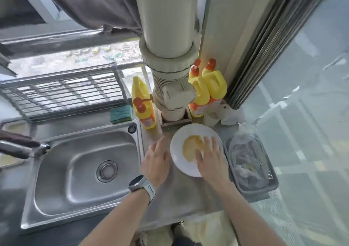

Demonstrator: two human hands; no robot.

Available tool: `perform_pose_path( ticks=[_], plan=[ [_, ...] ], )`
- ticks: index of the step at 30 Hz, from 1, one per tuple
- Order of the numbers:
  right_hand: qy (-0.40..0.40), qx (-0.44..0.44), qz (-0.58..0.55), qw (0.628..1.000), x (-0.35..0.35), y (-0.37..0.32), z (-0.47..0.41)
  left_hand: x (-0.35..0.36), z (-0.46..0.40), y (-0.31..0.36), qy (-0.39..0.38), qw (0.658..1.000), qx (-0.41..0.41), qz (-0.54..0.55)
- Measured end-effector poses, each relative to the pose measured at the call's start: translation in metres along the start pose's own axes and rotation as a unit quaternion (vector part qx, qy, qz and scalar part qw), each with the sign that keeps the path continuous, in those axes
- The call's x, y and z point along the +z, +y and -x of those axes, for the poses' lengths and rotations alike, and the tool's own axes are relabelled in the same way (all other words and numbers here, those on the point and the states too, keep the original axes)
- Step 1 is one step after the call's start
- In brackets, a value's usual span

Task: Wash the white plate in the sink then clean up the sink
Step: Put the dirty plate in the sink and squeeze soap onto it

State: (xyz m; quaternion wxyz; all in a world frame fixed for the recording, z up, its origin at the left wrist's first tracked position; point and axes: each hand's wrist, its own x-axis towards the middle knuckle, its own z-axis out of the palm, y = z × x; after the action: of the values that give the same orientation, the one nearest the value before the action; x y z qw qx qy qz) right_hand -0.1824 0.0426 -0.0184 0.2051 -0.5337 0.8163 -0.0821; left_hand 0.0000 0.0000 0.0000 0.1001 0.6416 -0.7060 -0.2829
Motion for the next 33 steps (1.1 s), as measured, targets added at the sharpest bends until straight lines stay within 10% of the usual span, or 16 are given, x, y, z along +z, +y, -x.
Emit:
perform_pose_path(
  ticks=[15,33],
  plan=[
    [-0.038,-0.033,0.277,0.960,0.012,0.029,-0.095,0.077,-0.046,0.005,-0.122,0.985,-0.117,0.032],
    [-0.021,0.004,0.077,0.997,0.054,-0.072,-0.029,-0.014,-0.015,-0.110,-0.046,0.991,-0.110,0.062]
  ],
)
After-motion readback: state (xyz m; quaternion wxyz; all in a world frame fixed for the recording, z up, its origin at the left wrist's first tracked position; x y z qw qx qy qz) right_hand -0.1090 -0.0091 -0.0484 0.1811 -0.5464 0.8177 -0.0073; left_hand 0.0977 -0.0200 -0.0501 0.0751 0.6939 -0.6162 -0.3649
